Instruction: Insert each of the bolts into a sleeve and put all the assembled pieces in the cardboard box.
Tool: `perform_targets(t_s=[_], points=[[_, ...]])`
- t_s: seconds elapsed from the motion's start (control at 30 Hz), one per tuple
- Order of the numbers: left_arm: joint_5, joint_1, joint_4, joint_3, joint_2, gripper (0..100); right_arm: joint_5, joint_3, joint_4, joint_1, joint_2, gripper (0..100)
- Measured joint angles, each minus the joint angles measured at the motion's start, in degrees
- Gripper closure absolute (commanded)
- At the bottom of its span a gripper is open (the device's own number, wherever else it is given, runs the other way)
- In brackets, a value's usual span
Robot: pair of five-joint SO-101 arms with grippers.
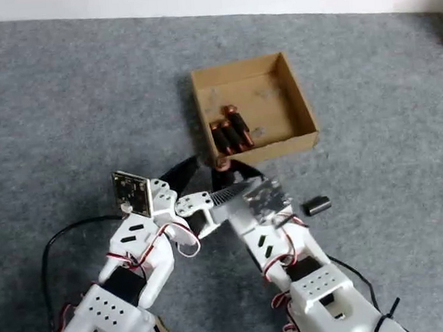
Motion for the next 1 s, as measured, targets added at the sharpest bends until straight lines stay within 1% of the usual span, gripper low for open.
perform_targets(t_s=[0.1,0.2,0.3,0.47,0.6,0.7,0.9,1.0], points=[[0.0,-5.3,0.7,0.0,0.0,55,-2.9,0.0,1.8,3.5,0.1,99.4],[0.0,-12.5,6.9,0.8,0.0,55,-3.8,0.0,3.1,4.6,0.1,99.4],[0.0,-19.3,13.6,3.4,0.0,55,-3.9,0.0,6.5,4.8,0.1,99.4],[0.2,-26.4,14.4,4.9,-0.6,55,-4.1,-0.4,18.3,5.0,0.1,99.4],[0.2,-27.7,14.4,4.9,-0.6,55,-4.1,-5.6,29.6,6.2,0.1,99.4],[0.2,-27.9,14.9,4.9,-0.6,55,-4.1,-11.8,35.7,7.8,0.1,99.4],[0.2,-28.1,15.2,4.9,-0.6,55,-4.0,-24.8,42.7,9.1,0.2,99.4],[0.2,-28.1,15.2,4.9,-0.6,55,-0.9,-30.7,42.8,9.0,2.5,99.4]])
